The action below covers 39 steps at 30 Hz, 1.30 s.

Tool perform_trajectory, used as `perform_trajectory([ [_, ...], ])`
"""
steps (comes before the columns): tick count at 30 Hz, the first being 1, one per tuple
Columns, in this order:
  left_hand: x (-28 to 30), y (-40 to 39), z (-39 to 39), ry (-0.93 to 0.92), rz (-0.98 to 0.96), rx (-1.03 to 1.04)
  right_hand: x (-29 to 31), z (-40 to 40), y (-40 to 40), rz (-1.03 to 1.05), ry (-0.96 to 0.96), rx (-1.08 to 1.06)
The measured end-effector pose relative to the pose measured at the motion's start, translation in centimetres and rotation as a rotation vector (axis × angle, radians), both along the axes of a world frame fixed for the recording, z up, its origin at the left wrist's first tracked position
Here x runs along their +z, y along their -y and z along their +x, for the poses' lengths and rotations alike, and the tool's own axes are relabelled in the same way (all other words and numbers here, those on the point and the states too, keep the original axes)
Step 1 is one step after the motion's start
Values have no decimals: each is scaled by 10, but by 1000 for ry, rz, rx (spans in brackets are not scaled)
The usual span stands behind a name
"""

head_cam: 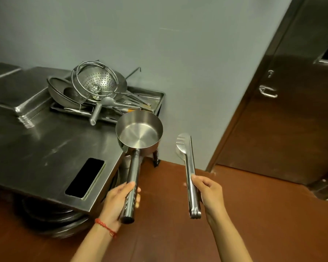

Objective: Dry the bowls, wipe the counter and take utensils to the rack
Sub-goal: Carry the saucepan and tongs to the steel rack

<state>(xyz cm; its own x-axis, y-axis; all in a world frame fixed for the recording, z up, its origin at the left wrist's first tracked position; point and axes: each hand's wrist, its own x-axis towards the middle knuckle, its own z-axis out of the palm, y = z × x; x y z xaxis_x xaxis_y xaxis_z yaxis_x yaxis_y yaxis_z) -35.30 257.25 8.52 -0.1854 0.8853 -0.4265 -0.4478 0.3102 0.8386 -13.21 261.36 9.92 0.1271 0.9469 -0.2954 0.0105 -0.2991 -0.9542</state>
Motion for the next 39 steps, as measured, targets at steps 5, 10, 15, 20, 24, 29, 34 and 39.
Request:
perform_trajectory([
  [5, 0, -92, -5, -5, 6, 97, -4, -5, -105, -23, 12, 93],
  [10, -3, -172, -2, -9, 1, 226, -7, -14, -208, -50, 26, 240],
  [15, 13, -247, 0, -3, 24, 383, 5, -23, -315, -77, -14, 378],
  [20, 23, -309, -22, -7, 53, 541, 3, -53, -397, -75, -2, 457],
  [24, 17, -360, -59, 21, 46, 610, -8, -87, -457, -77, 25, 499],
  [29, 1, -419, -111, 63, 17, 628, -24, -131, -519, -124, 38, 500],
  [34, -8, -466, -143, 35, -71, 641, -38, -165, -571, -156, 92, 500],
  [39, -13, -497, -161, 116, -70, 681, -51, -186, -604, -186, 136, 542],
])
